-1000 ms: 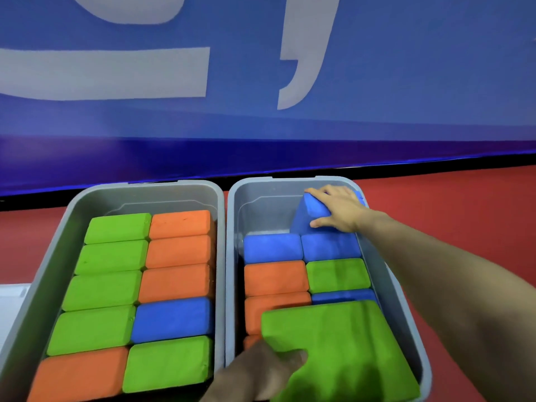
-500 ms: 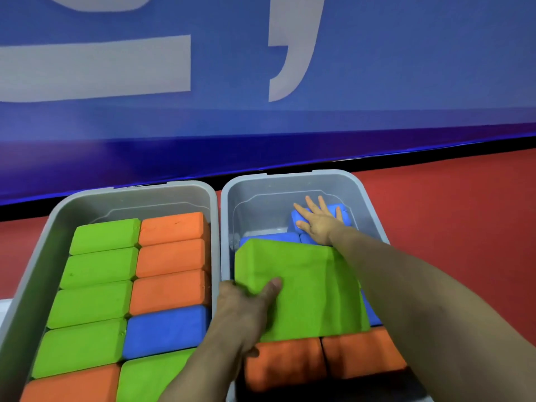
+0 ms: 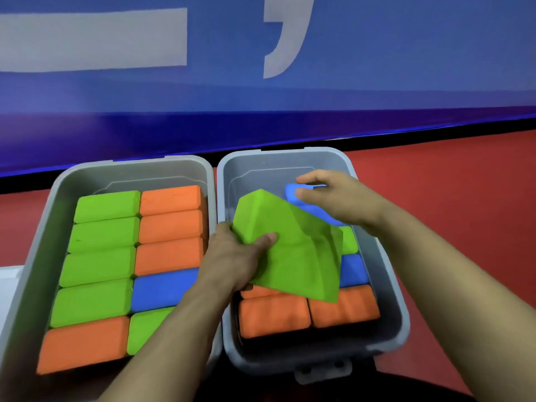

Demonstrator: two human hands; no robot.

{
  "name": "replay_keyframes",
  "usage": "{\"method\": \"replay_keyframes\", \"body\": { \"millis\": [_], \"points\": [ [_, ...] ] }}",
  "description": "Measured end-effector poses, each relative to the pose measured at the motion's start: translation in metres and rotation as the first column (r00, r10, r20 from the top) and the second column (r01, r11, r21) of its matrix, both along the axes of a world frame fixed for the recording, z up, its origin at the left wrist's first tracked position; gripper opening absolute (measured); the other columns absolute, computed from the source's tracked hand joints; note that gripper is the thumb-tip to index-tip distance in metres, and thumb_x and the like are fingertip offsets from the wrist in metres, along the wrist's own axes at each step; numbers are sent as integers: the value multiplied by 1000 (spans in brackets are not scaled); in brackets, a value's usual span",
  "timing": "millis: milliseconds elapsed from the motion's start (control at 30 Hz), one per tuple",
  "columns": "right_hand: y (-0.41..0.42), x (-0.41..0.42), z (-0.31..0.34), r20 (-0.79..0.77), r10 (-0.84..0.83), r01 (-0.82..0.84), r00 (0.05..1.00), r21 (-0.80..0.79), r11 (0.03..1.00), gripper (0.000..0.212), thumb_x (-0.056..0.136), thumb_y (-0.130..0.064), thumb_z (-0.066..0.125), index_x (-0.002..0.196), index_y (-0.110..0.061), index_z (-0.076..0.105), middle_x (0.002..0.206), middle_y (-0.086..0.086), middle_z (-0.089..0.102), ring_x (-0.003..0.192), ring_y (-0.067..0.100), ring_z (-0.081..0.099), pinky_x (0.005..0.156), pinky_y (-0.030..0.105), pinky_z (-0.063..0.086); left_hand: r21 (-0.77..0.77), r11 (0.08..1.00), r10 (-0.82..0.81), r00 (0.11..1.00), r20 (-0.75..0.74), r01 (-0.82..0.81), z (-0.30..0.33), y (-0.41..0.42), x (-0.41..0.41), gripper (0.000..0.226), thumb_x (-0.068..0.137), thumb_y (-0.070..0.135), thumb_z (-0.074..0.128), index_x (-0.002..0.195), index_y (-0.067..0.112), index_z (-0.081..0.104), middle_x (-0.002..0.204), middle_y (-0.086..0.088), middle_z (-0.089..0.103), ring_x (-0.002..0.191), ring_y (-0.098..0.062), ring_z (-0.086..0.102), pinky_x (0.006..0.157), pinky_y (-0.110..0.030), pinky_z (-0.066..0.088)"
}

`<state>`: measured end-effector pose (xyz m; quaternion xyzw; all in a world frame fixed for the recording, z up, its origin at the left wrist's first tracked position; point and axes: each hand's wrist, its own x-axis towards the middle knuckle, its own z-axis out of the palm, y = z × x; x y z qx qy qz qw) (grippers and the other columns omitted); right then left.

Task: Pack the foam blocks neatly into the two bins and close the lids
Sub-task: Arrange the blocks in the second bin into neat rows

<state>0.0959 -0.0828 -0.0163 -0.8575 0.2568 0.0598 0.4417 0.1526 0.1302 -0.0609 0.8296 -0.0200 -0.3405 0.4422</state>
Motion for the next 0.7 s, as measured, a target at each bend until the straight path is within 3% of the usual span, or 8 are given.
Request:
{"method": "replay_keyframes", "body": {
  "millis": [67,167,267,333,433,567,633,700],
  "points": [
    [19,-21,13,-55,63,-65,996,-34,997,58,91,-42,71,144,-25,52,146,-7,53,133,11,48,111,27,38,0,998,-56,998,17,56,9,0,-7,95,38,84,74,110,30,46,110,-5,64,89,-28,71,68,-53,62],
    [36,-38,24,-60,165,-171,984,-118,978,89,84,-42,78,157,-26,29,159,-3,34,147,12,30,113,20,24,-22,991,-132,988,79,135,19,5,-14,89,41,79,75,113,31,52,107,1,68,89,-22,71,73,-49,61],
    [41,-40,26,-72,296,-305,952,-215,928,113,75,-40,87,160,-29,14,168,3,12,154,13,10,119,21,13,-23,954,-289,935,206,300,25,8,-15,89,45,78,75,120,34,56,109,6,68,96,-16,69,83,-46,58],
    [44,-40,24,-64,349,-354,935,-212,911,113,73,-40,88,159,-35,15,169,1,6,154,11,8,120,21,12,51,917,-390,865,317,395,28,9,-14,87,52,78,74,128,41,52,115,6,64,104,-16,65,88,-44,55],
    [42,-42,23,-73,359,-366,931,-208,907,103,73,-36,88,157,-32,28,165,-6,15,149,8,21,114,14,18,126,885,-459,791,404,449,33,8,-13,83,63,72,76,136,46,46,118,7,57,112,-16,59,94,-43,51],
    [32,-41,34,-55,322,-326,945,-222,919,97,67,-45,90,149,-40,40,139,-9,31,129,9,44,112,29,37,253,844,-531,667,522,474,52,4,-12,87,68,72,73,144,50,35,128,18,49,123,-11,49,89,-43,51],
    [29,-39,40,-6,307,-299,952,-249,921,90,67,-46,89,144,-42,44,132,-8,36,123,10,47,110,31,39,247,860,-501,643,580,447,58,2,-8,86,70,67,75,144,48,36,132,22,46,126,-8,46,88,-44,52],
    [27,-38,43,65,255,-228,965,-275,934,86,68,-45,89,143,-40,46,129,-9,36,118,8,47,106,30,42,131,903,-395,674,624,409,58,3,-3,88,71,51,83,146,39,39,137,17,44,129,-10,46,95,-45,51]
  ]
}}
